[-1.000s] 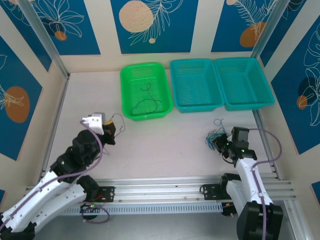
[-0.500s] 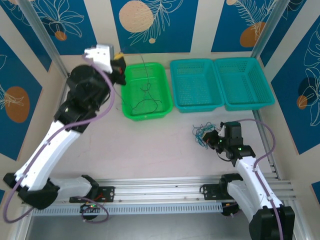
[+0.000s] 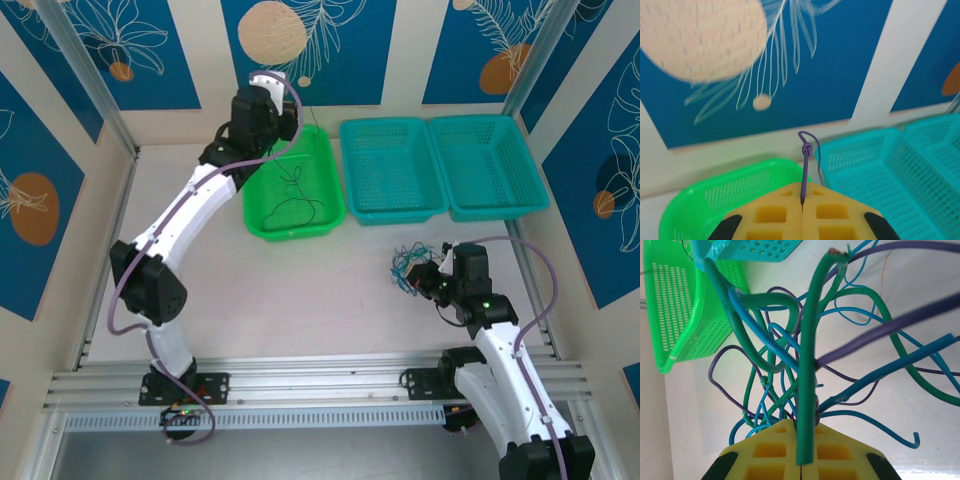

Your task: Untangle the cables

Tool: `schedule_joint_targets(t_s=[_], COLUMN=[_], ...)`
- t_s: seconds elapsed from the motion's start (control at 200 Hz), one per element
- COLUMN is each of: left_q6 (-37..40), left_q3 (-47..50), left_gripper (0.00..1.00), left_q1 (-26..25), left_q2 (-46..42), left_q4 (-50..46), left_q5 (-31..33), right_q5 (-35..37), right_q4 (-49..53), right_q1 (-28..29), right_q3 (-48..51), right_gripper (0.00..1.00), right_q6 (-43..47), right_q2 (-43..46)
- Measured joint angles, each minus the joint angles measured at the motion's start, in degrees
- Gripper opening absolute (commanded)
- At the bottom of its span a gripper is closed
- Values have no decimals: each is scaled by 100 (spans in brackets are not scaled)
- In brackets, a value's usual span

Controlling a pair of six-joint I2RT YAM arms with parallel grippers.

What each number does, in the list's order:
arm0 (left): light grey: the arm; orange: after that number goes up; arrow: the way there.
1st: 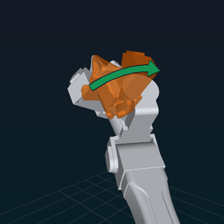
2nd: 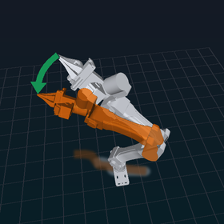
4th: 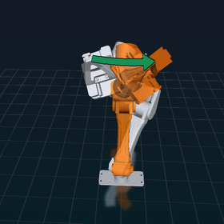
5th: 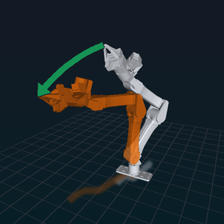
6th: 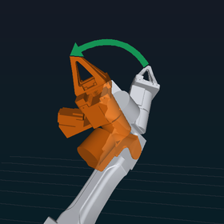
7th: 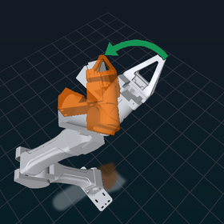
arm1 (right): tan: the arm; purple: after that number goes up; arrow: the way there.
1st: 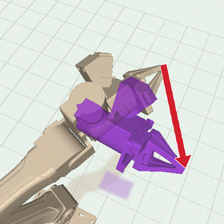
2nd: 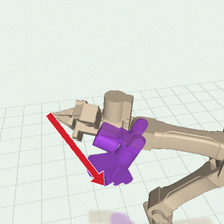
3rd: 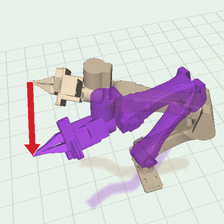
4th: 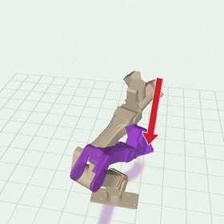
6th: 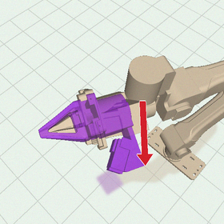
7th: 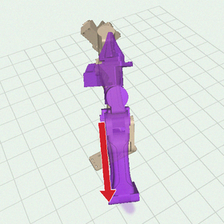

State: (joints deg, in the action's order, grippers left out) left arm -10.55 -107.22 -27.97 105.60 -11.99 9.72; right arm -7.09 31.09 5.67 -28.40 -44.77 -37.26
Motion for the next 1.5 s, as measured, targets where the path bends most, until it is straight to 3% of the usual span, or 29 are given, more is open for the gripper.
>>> schedule_joint_targets(t_s=[0.09, 0.13, 0.205, 0.235, 0.285, 0.395, 0.6, 0.805, 0.925, 1.08, 1.37, 1.5], left_q6=[-114, -177, -299, -339, -402, -540, -807, -1351, -1510, -1532, -1858, -2006], left_q3=[398, 599, 922, 1045, 1235, 1781, 2830, 3650, 4496, 5696, 6725, 6977], left_gripper=[0, 17, 60, 73, 81, 90, 90, 91, 89, 89, 87, 81], left_q1=[63, 85, 127, 144, 170, 199, 199, 31, -553, -1268, -1655, -1746], left_q2=[210, 295, 481, 553, 623, 542, -704, -2647, -3541, -4041, -4406, -4422], left_q4=[68, 72, 85, 85, 90, 330, 820, 1554, 1864, 1919, 1932, 2035], left_q5=[72, 98, 74, 48, -44, -227, -708, -1888, -2223, -2459, -2640, -2669], right_q5=[0, 0, 0, 0, 0, 0, -90, -678, -1200, -1613, -833, -284], right_q4=[120, 170, 225, 247, 286, 330, 385, 151, -155, -546, -621, -588], right_q1=[0, 0, 2, 0, 0, 2, 48, 350, 610, 1158, 2531, 3029], right_q3=[-22, -31, -42, -42, -42, -46, -157, -284, -452, -739, -1316, -1438], right_gripper=[0, 0, 0, 0, 0, 0, 0, 0, 0, 0, 0, 0], right_q6=[31, 37, 52, 52, 52, 55, 142, 363, 396, 603, 1137, 1257], right_q2=[85, 120, 186, 208, 223, 232, 232, 166, -26, -341, -1377, -1902])
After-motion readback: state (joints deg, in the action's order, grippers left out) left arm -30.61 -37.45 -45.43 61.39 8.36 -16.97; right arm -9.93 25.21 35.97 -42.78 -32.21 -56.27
